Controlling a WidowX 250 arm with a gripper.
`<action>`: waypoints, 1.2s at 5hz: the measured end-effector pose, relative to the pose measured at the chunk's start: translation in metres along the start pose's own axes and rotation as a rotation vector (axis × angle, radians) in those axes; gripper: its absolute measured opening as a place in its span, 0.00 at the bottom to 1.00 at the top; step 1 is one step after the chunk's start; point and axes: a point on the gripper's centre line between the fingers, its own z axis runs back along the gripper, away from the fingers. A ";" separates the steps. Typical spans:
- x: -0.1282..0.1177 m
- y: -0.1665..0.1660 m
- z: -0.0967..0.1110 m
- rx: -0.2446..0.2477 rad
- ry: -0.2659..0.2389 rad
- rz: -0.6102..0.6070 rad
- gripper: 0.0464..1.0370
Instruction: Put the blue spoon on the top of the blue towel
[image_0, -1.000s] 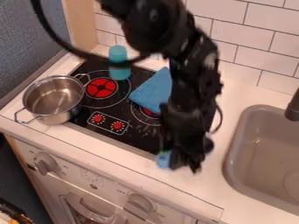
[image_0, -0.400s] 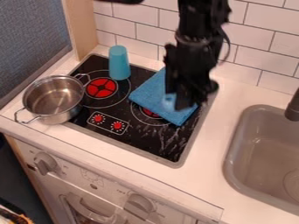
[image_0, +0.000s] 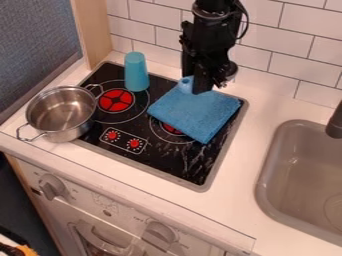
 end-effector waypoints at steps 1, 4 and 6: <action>0.004 0.015 -0.011 0.002 0.000 0.005 0.31; 0.010 0.027 -0.061 -0.049 0.057 -0.014 0.31; 0.008 0.026 -0.066 -0.072 0.076 0.006 0.71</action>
